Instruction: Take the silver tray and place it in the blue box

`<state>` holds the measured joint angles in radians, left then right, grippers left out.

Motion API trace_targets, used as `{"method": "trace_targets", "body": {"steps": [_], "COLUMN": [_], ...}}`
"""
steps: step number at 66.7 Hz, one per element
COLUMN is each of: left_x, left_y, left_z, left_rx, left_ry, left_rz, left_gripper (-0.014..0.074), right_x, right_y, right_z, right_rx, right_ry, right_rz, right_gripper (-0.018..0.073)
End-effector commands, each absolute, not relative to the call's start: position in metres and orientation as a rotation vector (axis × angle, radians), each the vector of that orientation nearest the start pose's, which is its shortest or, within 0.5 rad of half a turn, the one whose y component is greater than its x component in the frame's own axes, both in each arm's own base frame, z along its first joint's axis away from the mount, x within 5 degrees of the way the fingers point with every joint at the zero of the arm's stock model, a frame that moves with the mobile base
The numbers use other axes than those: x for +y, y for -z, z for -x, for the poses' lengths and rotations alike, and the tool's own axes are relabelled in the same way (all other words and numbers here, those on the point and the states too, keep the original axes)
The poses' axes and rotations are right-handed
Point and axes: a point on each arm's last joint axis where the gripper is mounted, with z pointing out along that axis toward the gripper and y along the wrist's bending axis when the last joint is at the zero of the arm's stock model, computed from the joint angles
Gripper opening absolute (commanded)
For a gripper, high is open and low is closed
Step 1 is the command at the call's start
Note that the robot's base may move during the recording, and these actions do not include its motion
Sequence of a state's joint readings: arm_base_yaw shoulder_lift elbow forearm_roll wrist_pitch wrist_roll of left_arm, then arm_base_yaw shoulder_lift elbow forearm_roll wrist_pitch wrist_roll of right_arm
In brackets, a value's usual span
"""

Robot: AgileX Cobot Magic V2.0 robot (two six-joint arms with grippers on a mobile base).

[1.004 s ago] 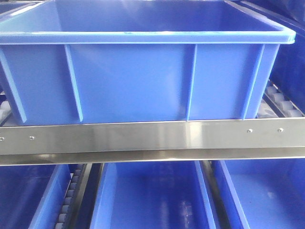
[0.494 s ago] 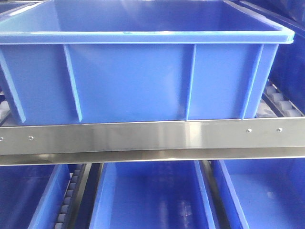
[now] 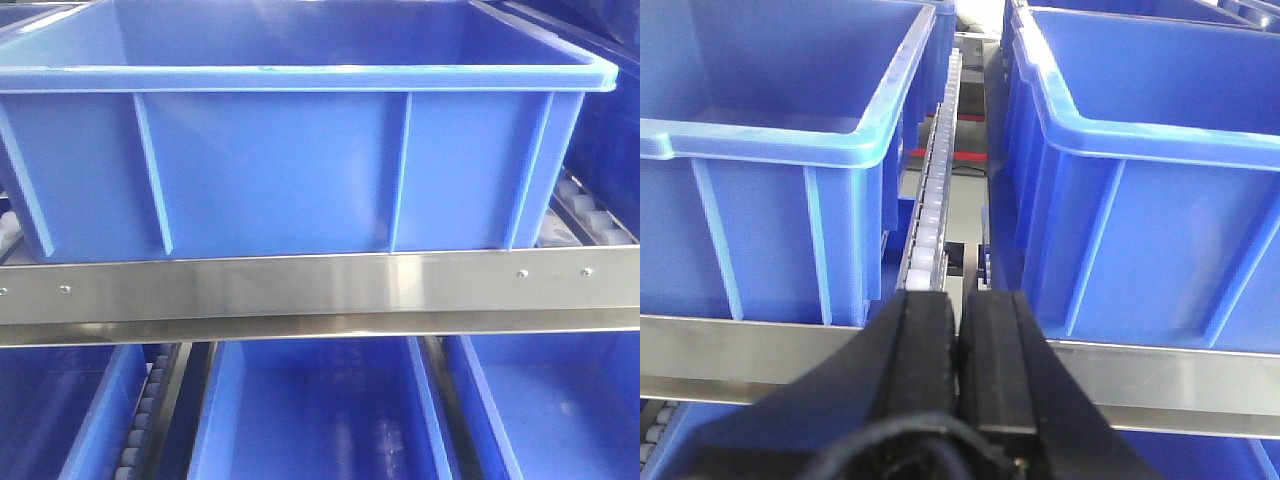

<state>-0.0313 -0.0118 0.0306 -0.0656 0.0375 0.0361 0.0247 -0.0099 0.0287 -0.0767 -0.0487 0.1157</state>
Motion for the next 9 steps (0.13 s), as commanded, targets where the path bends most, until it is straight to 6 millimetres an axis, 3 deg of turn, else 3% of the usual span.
{"method": "trace_targets", "body": {"steps": [1, 9], "left_x": [-0.0018, -0.0018], "left_y": [-0.2034, -0.2034], "left_z": [-0.0556, -0.0556], "left_rx": [1.448, 1.448], "left_ry": [0.059, 0.059], "left_rz": [0.002, 0.002], "left_gripper": [-0.0013, -0.0013], "right_x": [0.0024, 0.0024], "right_y": [-0.2243, -0.2243], "right_z": [-0.0515, -0.0515], "right_rx": [1.320, 1.320], "right_ry": [-0.045, -0.045], "right_rz": [0.014, 0.014], "right_gripper": [0.0052, 0.0052]}}
